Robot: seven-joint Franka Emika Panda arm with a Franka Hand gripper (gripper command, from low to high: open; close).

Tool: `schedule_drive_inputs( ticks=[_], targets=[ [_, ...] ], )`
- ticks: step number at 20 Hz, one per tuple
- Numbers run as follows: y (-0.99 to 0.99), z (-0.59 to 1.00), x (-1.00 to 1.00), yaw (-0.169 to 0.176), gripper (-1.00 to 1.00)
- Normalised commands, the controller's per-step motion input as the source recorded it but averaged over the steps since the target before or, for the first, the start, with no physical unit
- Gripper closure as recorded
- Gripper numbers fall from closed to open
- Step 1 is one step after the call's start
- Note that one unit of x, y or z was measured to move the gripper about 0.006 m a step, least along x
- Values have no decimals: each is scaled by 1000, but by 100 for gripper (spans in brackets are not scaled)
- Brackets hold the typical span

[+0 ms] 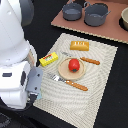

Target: Interact with the objects in diverse but meaningful ways.

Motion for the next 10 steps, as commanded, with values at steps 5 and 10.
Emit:
schedule_drive_inputs(
  ticks=[5, 10],
  targets=[
    [-82, -7, 73, 3, -100],
    [-125, -17, 125, 1, -100]
  ],
)
